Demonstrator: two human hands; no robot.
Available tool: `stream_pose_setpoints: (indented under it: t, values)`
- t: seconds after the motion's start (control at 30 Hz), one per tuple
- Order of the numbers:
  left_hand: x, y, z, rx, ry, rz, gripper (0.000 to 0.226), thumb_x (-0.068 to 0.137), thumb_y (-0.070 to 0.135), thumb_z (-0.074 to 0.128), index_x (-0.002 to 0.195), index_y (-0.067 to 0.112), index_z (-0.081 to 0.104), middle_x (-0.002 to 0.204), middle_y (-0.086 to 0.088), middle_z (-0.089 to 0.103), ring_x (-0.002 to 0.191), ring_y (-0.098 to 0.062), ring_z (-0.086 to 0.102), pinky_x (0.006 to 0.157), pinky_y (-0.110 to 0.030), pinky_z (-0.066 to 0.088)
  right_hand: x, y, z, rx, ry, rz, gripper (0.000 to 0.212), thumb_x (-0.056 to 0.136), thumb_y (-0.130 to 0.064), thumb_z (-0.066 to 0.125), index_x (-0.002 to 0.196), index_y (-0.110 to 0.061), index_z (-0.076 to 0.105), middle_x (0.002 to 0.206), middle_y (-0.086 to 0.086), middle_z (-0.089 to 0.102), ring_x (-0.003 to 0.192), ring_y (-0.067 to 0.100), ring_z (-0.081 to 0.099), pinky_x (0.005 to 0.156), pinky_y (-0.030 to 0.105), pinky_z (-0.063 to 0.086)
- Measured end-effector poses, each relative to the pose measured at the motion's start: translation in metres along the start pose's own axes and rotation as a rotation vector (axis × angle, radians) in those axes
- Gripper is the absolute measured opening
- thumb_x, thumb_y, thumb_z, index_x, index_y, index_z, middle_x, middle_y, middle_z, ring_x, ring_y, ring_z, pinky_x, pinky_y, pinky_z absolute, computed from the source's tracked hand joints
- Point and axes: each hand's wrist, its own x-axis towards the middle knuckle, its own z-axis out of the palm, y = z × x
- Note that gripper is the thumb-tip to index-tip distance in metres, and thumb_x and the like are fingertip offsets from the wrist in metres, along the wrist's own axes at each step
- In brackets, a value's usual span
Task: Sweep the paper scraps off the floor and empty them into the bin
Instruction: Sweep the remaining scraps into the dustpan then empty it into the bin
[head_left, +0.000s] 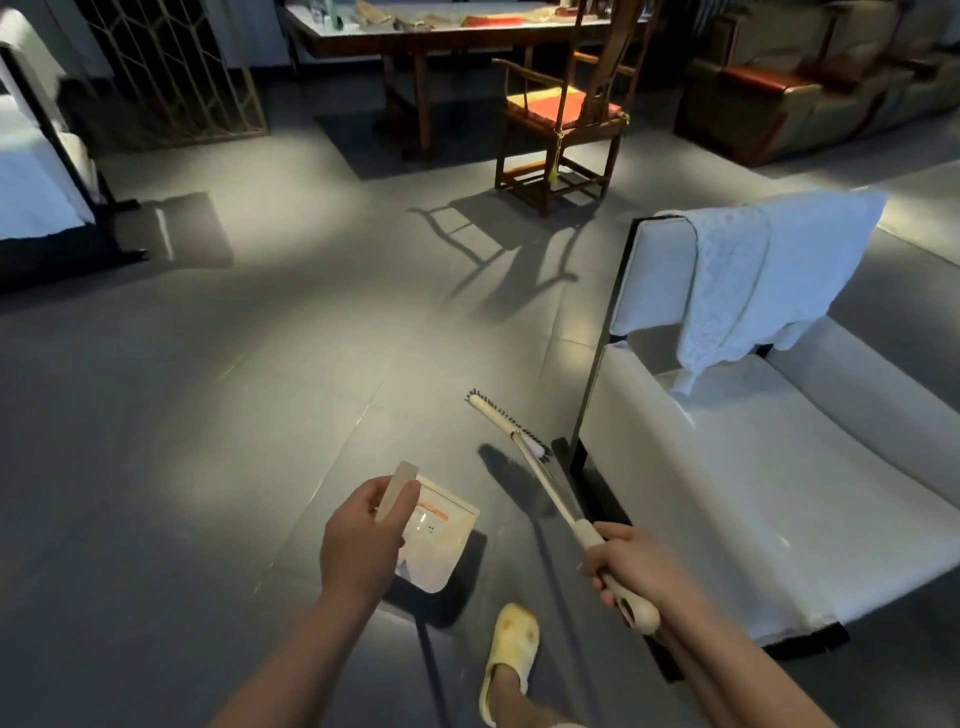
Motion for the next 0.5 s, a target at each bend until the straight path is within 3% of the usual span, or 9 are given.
stream_pose_setpoints:
  t: [0.13, 0.23, 0.37, 0.5]
  values:
    - [0.072, 0.032, 0.014, 0.022, 0.076, -0.015, 0.026, 0.094, 0.045, 0.059, 0.080, 0.025, 0.067, 0.074, 0.005, 0.068, 0.064, -0.020, 0.063, 0.056, -0.035, 0.048, 0.058, -0.062, -0.005, 0.006, -0.014, 0.001, 0.055, 0.079, 0.015, 0.056, 0.131, -0.002, 0.054, 0.044, 0.009, 0.049, 0.027, 0.012, 0.044, 0.032, 0.015, 0.037]
    - [0.123, 0.060, 0.028, 0.017, 0.097, -0.010, 0.028, 0.096, 0.041, 0.057, 0.078, 0.021, 0.067, 0.071, 0.002, 0.067, 0.063, -0.021, 0.062, 0.058, -0.037, 0.049, 0.097, -0.110, -0.006, -0.001, -0.030, -0.009, 0.058, 0.078, 0.016, 0.055, 0.133, -0.003, 0.052, 0.039, 0.006, 0.049, 0.027, 0.012, 0.043, 0.032, 0.015, 0.037]
    - [0.180, 0.085, 0.050, 0.000, 0.090, -0.010, 0.032, 0.096, 0.045, 0.056, 0.078, 0.022, 0.069, 0.069, 0.004, 0.068, 0.063, -0.022, 0.063, 0.061, -0.041, 0.051, 0.137, -0.165, -0.004, -0.104, -0.030, -0.063, 0.052, 0.076, 0.012, 0.057, 0.124, -0.008, 0.061, 0.049, 0.009, 0.053, 0.031, 0.013, 0.044, 0.037, 0.018, 0.039]
    - [0.245, 0.097, 0.067, 0.012, 0.074, -0.006, 0.032, 0.097, 0.046, 0.055, 0.078, 0.024, 0.068, 0.068, 0.008, 0.068, 0.058, -0.014, 0.063, 0.063, -0.044, 0.053, 0.172, -0.208, 0.005, -0.151, 0.007, -0.103, 0.058, 0.073, 0.011, 0.058, 0.124, -0.016, 0.064, 0.049, 0.010, 0.054, 0.033, 0.016, 0.045, 0.038, 0.019, 0.040]
